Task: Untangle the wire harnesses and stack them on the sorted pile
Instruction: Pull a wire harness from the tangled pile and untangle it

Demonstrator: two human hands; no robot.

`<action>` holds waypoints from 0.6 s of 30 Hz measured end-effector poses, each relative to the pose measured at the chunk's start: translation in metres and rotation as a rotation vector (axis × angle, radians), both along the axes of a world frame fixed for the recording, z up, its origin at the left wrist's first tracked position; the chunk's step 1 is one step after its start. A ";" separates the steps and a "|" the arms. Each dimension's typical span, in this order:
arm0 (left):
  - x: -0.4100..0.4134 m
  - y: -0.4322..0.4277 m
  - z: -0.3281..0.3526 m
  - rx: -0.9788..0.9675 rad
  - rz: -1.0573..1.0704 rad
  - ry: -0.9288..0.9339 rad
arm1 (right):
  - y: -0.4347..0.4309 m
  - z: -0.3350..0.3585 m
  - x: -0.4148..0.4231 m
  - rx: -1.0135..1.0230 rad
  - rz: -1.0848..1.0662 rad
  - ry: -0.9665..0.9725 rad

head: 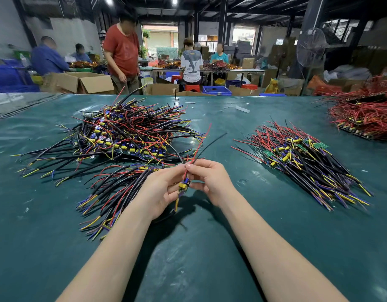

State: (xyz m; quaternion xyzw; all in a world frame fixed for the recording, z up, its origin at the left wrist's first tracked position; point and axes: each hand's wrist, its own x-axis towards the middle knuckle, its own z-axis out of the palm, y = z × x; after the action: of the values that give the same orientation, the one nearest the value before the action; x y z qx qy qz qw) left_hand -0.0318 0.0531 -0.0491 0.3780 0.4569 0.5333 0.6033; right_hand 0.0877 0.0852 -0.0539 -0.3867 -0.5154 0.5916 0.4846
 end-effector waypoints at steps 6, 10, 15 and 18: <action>-0.003 0.001 -0.004 0.111 0.092 0.277 | -0.001 0.000 0.000 -0.035 -0.070 -0.020; -0.007 0.002 -0.005 0.180 0.066 0.455 | 0.000 0.006 0.004 -0.102 -0.092 -0.079; -0.008 0.002 -0.009 0.221 -0.023 0.516 | -0.002 0.006 0.009 -0.134 -0.080 -0.171; -0.009 0.003 -0.010 0.231 0.005 0.547 | -0.003 0.007 0.010 -0.132 -0.088 -0.120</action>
State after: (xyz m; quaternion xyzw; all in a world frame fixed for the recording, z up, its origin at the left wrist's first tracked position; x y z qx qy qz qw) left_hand -0.0410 0.0566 -0.0587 0.5728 0.5397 0.4615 0.4094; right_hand 0.0977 0.0824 -0.0469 -0.4748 -0.4860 0.5782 0.4516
